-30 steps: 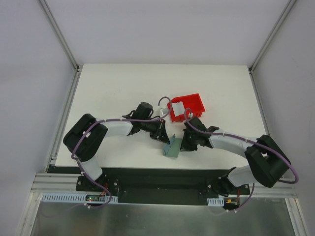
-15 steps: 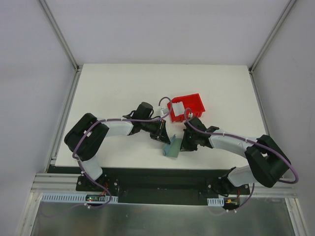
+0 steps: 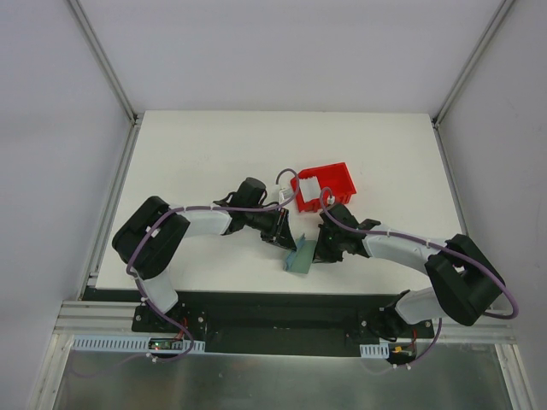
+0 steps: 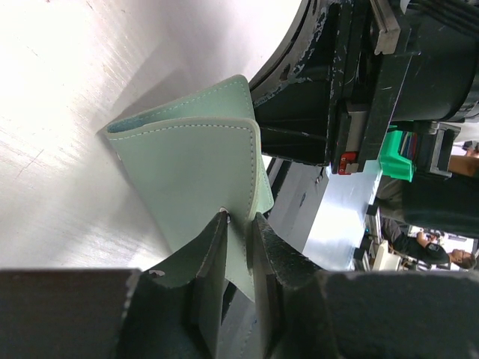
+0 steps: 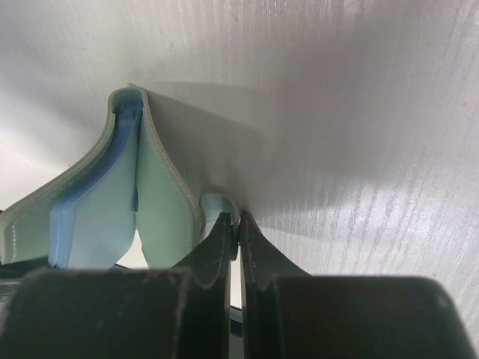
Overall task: Put the credit cards into the card holder
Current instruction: Open the card holder at the center of the board, then pick up the credit card from the storage box.
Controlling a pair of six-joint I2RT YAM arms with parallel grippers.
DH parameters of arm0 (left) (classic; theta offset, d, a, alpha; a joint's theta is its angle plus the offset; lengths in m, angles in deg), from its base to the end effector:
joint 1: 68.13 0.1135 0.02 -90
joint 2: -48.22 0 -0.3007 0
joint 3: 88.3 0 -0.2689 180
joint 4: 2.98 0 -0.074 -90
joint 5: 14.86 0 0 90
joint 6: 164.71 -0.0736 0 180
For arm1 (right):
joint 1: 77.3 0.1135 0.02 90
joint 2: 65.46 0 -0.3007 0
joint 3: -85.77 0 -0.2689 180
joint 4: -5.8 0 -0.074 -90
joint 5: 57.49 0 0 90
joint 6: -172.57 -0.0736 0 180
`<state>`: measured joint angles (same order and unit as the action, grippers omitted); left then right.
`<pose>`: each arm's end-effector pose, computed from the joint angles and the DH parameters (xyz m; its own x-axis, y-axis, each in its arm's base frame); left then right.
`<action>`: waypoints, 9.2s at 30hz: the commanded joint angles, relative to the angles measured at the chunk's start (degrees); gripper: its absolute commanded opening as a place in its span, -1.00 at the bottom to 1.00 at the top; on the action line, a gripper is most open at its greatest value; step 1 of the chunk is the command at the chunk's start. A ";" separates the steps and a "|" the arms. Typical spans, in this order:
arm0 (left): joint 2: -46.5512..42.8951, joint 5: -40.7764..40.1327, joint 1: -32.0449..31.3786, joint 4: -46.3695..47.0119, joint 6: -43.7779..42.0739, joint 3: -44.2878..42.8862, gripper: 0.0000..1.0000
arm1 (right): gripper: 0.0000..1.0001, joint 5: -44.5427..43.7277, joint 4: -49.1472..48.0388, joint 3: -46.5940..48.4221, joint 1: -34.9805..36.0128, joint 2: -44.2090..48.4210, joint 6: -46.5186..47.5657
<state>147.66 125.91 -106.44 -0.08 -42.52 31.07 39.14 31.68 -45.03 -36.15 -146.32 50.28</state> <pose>0.2601 -0.2781 0.1709 -0.8606 0.2505 -0.4434 0.5032 0.2845 -0.8160 0.2053 0.1907 0.1451 -0.9112 -0.0916 -0.4017 -0.2526 0.8944 0.3691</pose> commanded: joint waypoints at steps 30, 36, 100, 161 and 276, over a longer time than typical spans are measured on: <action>2.86 2.06 -1.16 -0.40 -1.51 -0.68 -0.95 | -0.99 -5.58 5.46 -2.39 0.60 -1.40 2.68; 3.13 1.62 -1.25 -1.29 -2.39 -0.15 -0.88 | -0.99 -5.58 5.55 -2.39 0.69 -1.23 2.85; -11.20 -25.19 -1.07 -14.82 -0.63 4.33 -1.00 | -0.61 -7.25 -2.10 6.03 6.13 14.96 0.56; -25.17 -18.33 17.21 -6.39 -0.63 23.58 -1.00 | -0.67 -8.39 1.51 15.02 10.10 -12.57 2.76; -15.24 -12.88 17.21 -8.23 -1.51 12.77 -1.00 | -0.86 7.43 19.44 55.97 -19.44 -30.06 28.25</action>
<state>132.07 111.20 -89.41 -9.04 -42.65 45.16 46.79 49.56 8.65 -55.47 -179.28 77.75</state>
